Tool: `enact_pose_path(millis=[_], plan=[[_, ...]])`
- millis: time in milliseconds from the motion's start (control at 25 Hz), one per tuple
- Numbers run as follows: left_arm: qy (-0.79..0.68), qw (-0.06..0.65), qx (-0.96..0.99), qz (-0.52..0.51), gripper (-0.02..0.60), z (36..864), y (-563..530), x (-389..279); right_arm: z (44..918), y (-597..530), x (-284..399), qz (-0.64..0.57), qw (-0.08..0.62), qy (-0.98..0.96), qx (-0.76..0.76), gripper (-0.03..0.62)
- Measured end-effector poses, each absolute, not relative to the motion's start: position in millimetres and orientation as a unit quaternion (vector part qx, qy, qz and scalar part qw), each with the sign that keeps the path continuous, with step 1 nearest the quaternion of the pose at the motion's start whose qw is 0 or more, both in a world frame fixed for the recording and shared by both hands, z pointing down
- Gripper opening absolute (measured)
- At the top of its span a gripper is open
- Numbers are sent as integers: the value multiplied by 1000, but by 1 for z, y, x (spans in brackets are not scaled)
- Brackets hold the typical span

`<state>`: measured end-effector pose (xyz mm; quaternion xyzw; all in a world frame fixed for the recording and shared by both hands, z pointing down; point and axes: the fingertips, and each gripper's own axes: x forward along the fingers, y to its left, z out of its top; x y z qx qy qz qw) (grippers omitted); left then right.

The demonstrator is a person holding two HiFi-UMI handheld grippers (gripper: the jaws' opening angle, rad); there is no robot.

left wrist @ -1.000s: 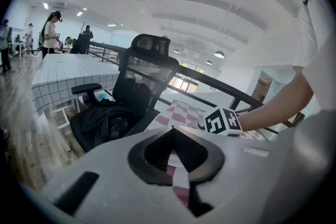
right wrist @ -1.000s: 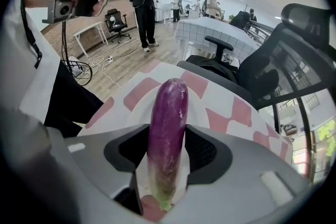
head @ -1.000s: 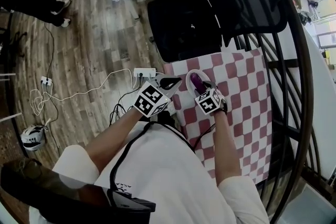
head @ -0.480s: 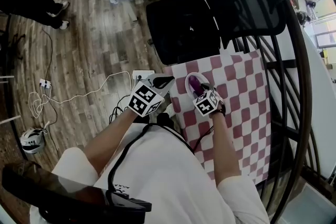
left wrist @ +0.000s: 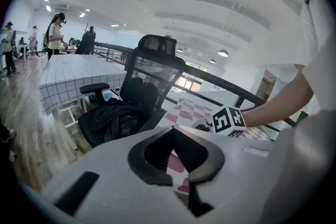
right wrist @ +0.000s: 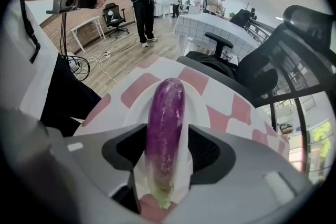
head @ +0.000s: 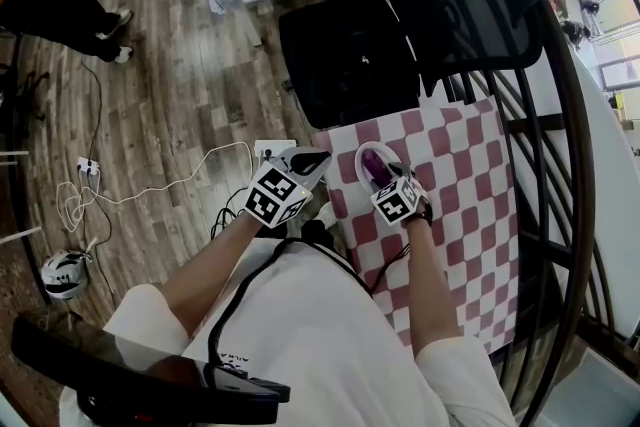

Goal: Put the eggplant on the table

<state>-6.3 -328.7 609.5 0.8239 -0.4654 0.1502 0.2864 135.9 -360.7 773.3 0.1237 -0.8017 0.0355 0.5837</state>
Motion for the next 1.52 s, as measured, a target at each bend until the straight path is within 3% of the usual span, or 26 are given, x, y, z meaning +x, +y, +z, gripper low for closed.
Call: enact_pose_path(millis=[960,1320,1520], plan=[[-417,257,859,150,5,582,-322,14,734,-346,145,72,539,-811,217,250],[-384,240,878,152,5,571,-332,29,699,-344,145,136,451,-831,296,234],[-359,223,893,151,5,561,-334,44,659,-343,149,179,354,-844,362,154]])
